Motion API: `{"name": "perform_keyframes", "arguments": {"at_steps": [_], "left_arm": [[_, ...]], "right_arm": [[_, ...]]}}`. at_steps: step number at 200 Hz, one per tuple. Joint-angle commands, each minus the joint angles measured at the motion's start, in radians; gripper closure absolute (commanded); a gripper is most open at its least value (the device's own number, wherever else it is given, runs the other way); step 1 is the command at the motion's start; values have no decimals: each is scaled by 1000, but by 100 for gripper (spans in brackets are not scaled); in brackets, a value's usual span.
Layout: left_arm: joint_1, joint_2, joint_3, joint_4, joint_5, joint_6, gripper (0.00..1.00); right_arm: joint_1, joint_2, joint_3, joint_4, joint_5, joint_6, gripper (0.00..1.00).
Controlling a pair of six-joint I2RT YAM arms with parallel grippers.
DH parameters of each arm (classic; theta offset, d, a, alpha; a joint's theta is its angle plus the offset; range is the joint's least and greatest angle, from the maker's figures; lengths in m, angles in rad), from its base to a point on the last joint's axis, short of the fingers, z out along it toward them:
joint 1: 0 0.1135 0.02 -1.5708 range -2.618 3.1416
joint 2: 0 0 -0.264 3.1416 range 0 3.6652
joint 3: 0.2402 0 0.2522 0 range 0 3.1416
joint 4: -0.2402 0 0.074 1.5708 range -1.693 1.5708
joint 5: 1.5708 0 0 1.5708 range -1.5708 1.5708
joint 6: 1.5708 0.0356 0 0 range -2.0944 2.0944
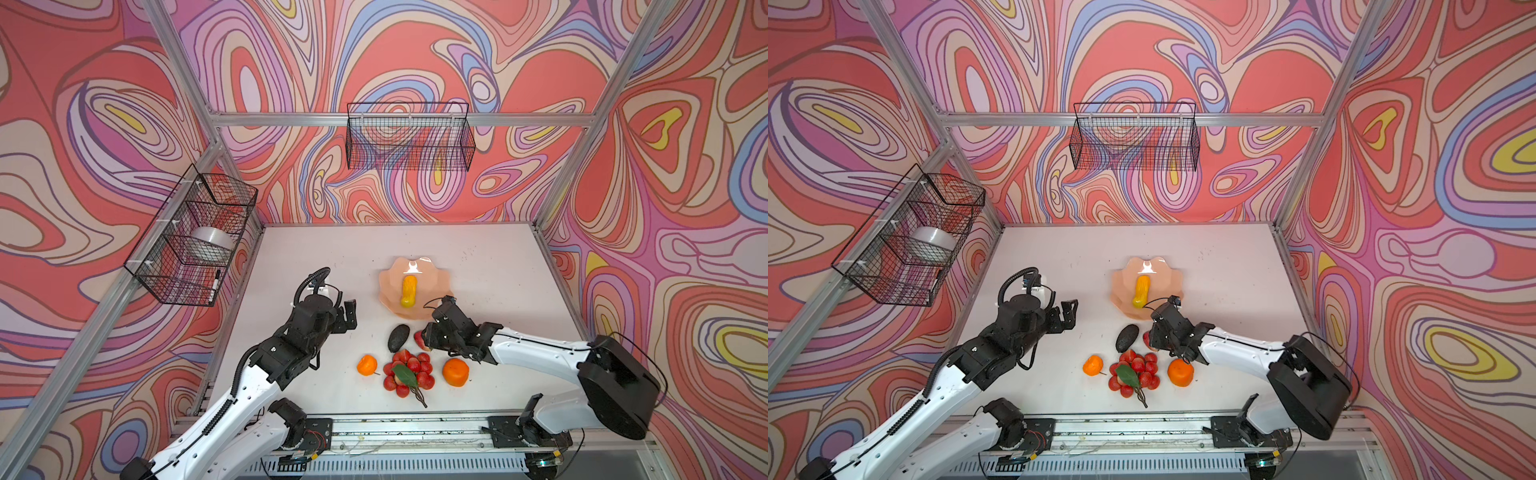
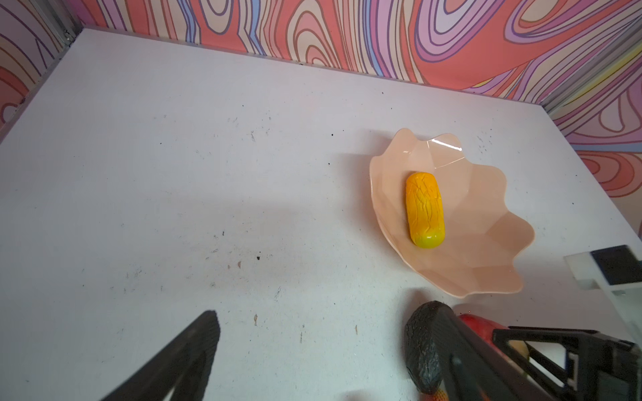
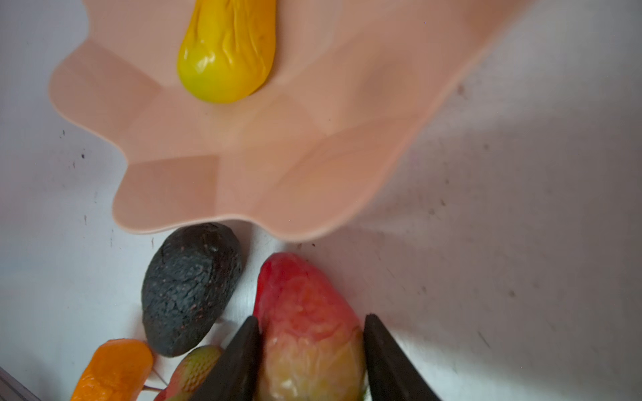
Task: Place and organize the fake fruits in the fruit bowl
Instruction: 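Grasp the red-yellow strawberry with the right gripper while the left gripper withdraws, then place the strawberry in the bowl with the right gripper while the left grasps an orange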
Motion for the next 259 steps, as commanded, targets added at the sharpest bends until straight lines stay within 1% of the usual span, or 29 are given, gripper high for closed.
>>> {"name": "perform_keyframes", "arguments": {"at_steps": [1,10,22,26,46,70,97,120,149,169,190,204,226,259], "left_arm": [[7,-29,-45,-52,23,-60,3],[9,-38,-63,-48,22,-68,3],[11,-43,-70,-44,26,-70,3],[11,-42,-68,-43,28,-71,3],[12,-27,-45,-69,44,-67,3],[12,-25,-35,-127,68,-82,4],[12,-51,-56,-177,143,-122,4],[11,-71,-77,-201,225,-140,5],[12,-67,-95,-209,330,-159,6],[11,-38,-97,-221,403,-153,8],[11,18,-86,-254,452,-151,9],[11,49,-85,-262,478,-143,10],[9,88,-93,-239,509,-139,10],[2,152,-123,-192,558,-151,10]], "right_arm": [[7,-129,-44,-124,107,36,55],[6,-178,-57,-151,125,39,59],[6,-227,-64,-176,142,33,60],[7,-237,-64,-181,148,29,62],[7,-269,-11,-268,175,8,69],[7,-304,74,-351,179,-32,71],[7,-309,171,-394,191,-88,71],[7,-228,267,-376,213,-127,70],[4,-43,380,-328,267,-183,70],[-12,89,447,-288,276,-224,70],[-61,202,501,-262,263,-257,70],[-92,241,508,-229,244,-283,70],[-140,280,520,-183,182,-309,70],[-171,348,550,-165,159,-326,70]]}}
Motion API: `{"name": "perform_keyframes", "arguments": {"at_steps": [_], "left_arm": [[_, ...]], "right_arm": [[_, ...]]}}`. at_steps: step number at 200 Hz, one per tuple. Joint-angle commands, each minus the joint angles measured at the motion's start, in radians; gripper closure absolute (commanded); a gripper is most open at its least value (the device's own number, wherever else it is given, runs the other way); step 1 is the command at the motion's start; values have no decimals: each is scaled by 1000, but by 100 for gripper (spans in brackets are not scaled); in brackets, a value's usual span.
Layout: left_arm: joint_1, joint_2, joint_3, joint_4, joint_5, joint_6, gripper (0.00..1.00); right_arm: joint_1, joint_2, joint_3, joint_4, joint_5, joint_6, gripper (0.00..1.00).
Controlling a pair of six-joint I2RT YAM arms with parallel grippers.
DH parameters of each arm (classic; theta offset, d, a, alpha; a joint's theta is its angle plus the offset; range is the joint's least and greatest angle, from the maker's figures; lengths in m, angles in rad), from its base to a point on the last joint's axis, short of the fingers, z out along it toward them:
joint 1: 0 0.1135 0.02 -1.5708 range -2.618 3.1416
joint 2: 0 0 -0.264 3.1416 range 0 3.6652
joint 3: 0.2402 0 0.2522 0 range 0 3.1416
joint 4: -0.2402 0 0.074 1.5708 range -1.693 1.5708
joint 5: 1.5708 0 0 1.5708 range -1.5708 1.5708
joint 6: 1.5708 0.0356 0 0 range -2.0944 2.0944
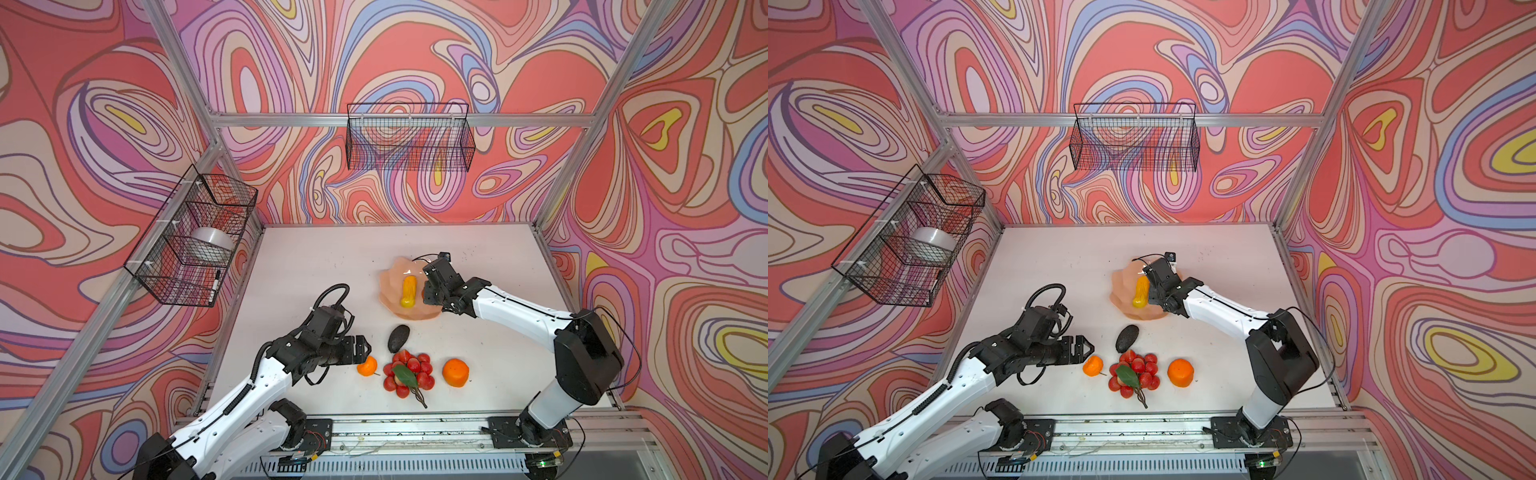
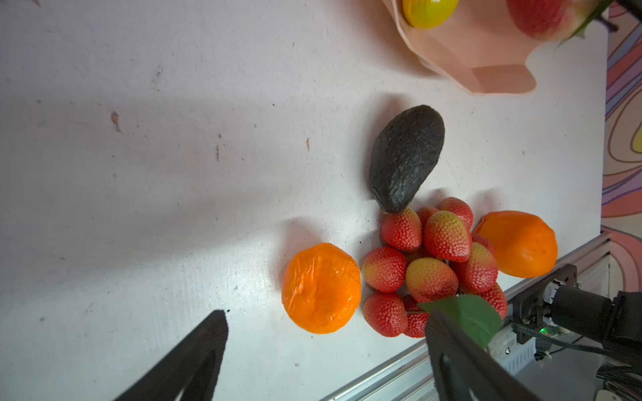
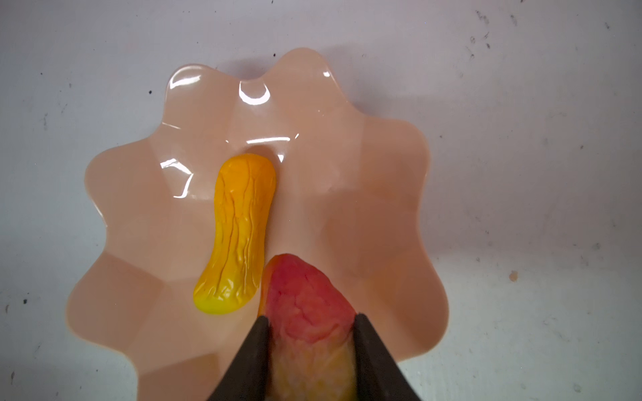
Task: Place and organize the fake fruits in the fruit bowl
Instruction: 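Place the strawberry in the bowl with the right gripper while the left grasps an orange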
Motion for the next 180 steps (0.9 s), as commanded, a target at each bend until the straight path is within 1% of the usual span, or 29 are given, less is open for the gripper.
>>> {"name": "perform_keyframes", "arguments": {"at_steps": [1,41,44,52,65,72,93,107,124,155,168,180], "left_arm": [[-5,34,-30,16,58,-18,10],[-17,75,-38,35,56,-8,10],[-19,79,-39,38,58,-9,10],[-24,90,-42,44,60,-10,10],[-31,112,-43,48,60,-10,11],[-35,123,-41,51,62,-9,11],[-45,152,-40,70,63,-1,11],[-47,177,-39,84,68,1,11],[-53,212,-40,101,75,4,13],[-58,286,-32,119,73,8,15],[-59,316,-30,130,81,9,18],[-61,344,-26,141,84,8,25]], "right_arm": [[-14,43,38,46,-38,-35,70],[-39,101,44,89,-78,-15,67],[-40,127,45,91,-82,-12,67],[-45,141,47,96,-92,-7,67],[-49,155,46,104,-101,4,64],[-52,157,44,111,-107,9,60],[-60,170,50,117,-127,16,44],[-65,161,61,106,-129,20,37],[-67,113,50,112,-118,19,32],[-67,-78,-8,126,-85,18,26],[-67,-151,-44,121,-68,26,24],[-66,-218,-85,117,-54,41,22]]}}
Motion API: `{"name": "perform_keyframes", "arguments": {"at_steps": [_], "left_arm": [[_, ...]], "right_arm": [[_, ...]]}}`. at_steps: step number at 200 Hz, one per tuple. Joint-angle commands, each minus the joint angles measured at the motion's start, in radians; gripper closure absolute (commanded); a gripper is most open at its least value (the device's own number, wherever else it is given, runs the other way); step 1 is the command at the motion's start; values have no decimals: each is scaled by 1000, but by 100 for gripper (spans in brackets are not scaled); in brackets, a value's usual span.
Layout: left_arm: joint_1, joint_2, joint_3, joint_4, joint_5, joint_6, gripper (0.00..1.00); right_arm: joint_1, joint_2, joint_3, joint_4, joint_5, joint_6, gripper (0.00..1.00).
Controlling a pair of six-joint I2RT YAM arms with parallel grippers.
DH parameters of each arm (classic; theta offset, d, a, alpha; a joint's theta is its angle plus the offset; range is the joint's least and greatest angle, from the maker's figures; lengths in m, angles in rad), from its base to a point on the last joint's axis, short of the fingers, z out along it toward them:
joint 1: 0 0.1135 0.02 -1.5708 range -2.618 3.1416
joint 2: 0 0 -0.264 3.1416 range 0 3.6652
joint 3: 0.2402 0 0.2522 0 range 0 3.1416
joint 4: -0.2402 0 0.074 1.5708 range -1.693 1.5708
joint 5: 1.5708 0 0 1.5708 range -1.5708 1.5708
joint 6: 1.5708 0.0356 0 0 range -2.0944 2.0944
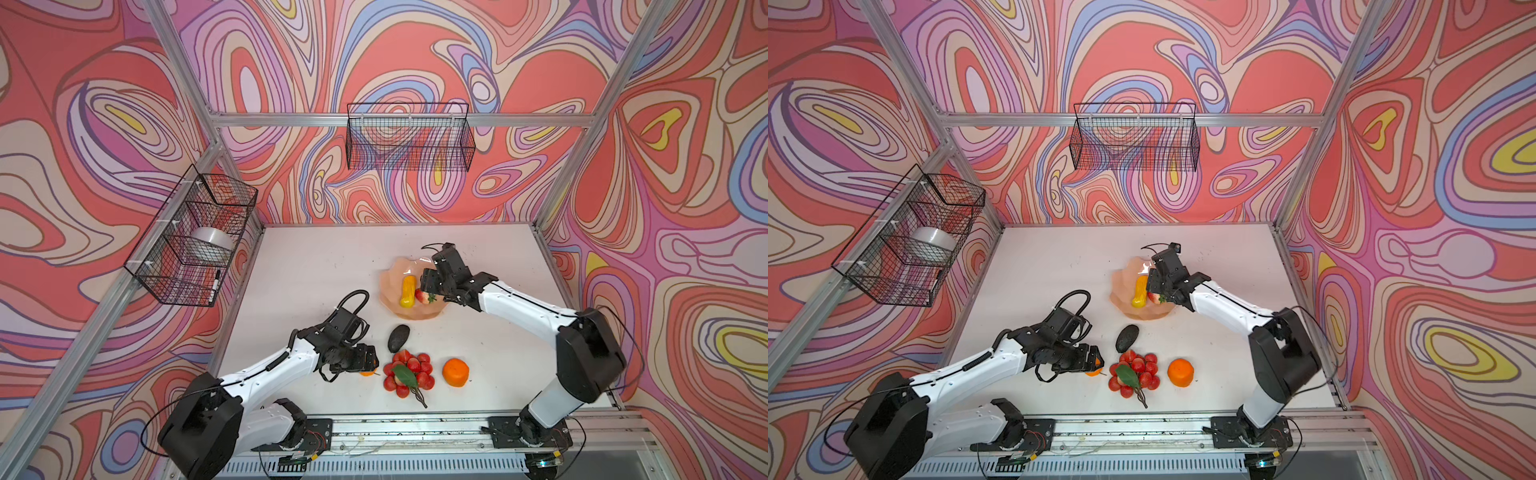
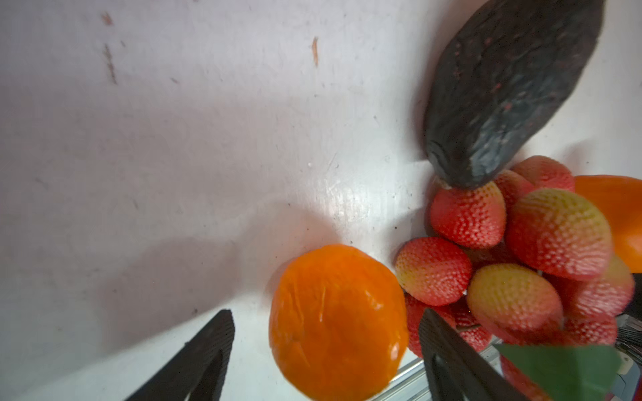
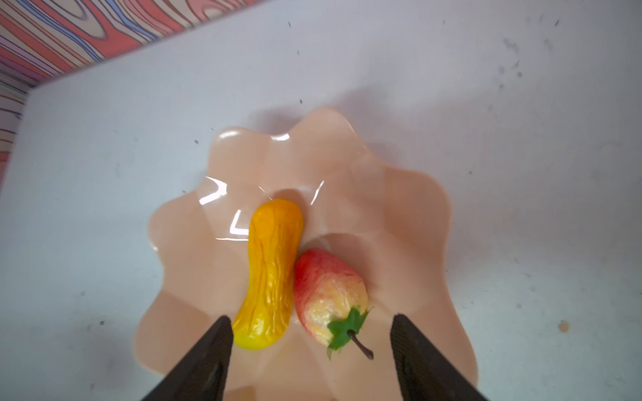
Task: Place and organize the fake fruits in the fruit bowl
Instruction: 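Place the strawberry in the bowl with the right gripper while the left grasps an orange, then carry the orange into the bowl beside the yellow fruit with the left gripper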
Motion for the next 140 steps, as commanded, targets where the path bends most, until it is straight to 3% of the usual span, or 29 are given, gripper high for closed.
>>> {"name": "perform_keyframes", "arguments": {"at_steps": [1,23,40,69,88,111,140], "left_arm": [[-7,42,5,25,11,6,26],[-7,49,27,12,15,7,48],[-7,1,62,-48,-21,19,56],[-5,-119,160,-127,-87,58,57],[-4,-117,249,-127,-135,95,55],[7,-14,368,-54,-155,142,53],[31,215,560,31,-131,185,53]], "right_arm": [[-2,-129,-71,9,49,25,22],[-3,-232,-146,-6,71,54,21],[-3,-297,-196,-23,91,74,21],[-3,-381,-257,-38,112,94,20],[-3,-417,-269,-59,121,94,19],[-3,-456,-280,-84,121,91,19],[-3,-508,-303,-107,105,103,20]]}}
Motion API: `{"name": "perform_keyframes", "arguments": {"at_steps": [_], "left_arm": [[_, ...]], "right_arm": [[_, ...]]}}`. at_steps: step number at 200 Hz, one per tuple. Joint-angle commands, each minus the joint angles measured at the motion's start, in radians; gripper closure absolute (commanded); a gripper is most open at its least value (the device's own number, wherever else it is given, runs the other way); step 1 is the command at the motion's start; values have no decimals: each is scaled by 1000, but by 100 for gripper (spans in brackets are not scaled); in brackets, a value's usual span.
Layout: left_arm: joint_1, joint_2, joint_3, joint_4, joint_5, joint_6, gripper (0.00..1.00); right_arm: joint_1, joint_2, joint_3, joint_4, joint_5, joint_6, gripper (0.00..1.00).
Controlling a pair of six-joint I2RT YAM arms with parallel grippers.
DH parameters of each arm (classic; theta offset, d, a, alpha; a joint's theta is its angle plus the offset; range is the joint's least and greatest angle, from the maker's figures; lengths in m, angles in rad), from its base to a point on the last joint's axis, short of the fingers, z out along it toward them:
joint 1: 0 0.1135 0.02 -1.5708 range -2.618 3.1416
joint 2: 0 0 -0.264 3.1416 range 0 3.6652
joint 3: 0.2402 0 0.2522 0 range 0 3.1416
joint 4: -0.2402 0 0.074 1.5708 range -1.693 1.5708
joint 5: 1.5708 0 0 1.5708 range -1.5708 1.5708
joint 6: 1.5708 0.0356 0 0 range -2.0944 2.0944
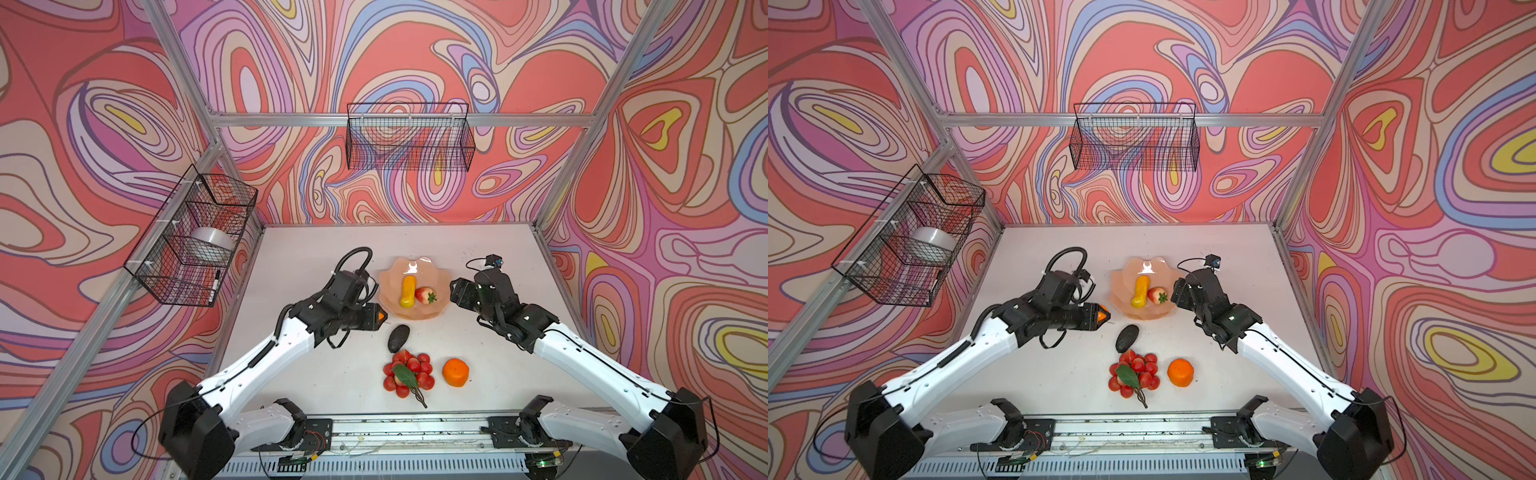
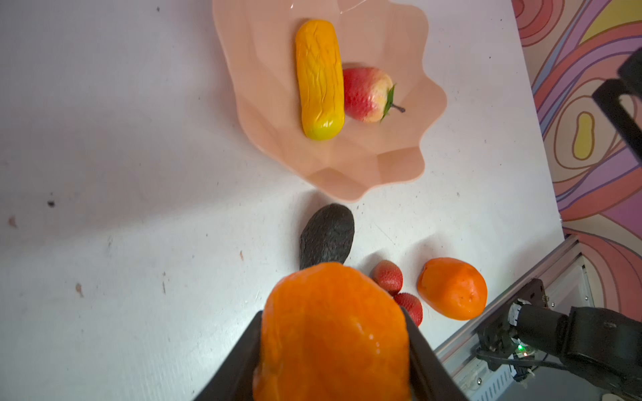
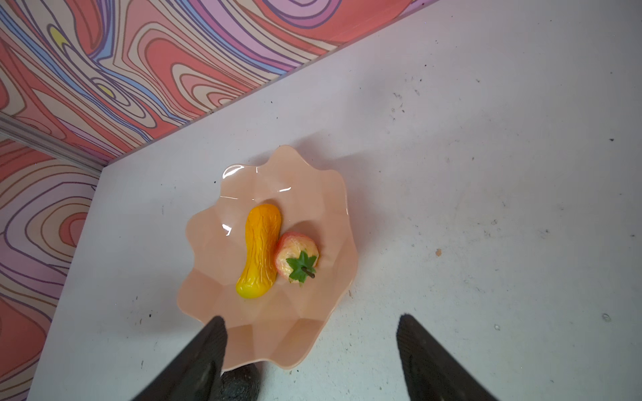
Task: Place and organize the fake fruits in the fruit bowl
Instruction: 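Carry the orange into the bowl beside the yellow fruit with the left gripper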
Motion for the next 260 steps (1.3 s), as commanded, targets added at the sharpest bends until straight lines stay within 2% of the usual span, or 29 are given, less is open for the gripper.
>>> {"name": "perform_keyframes", "arguments": {"at_steps": [1,34,64,89,128,168,197,240,260], "left_arm": [[21,167,122,72,-13,64,53],[54,423,317,92,37,59,54],[73,568,425,108,27,47,54],[78,643,491,73,-2,35,54],[77,713,498,124,35,-26,51],[78,750,510,118,41,-80,47],[78,750,508,101,60,-104,34],[78,662,500,121,58,-101,24],[80,594,510,121,30,-88,19]], "right_arm": [[-1,-42,-25,-45,4,15,20],[0,-119,-61,-76,-1,37,19],[0,-202,-110,-60,-15,26,15],[1,-229,-113,-90,-4,21,11],[0,-228,-107,-107,-6,15,11],[0,-226,-100,-114,-2,16,10],[0,-226,-100,-121,4,17,10],[0,-181,-70,-150,13,3,11],[1,-137,-42,-157,-18,-12,14]]}}
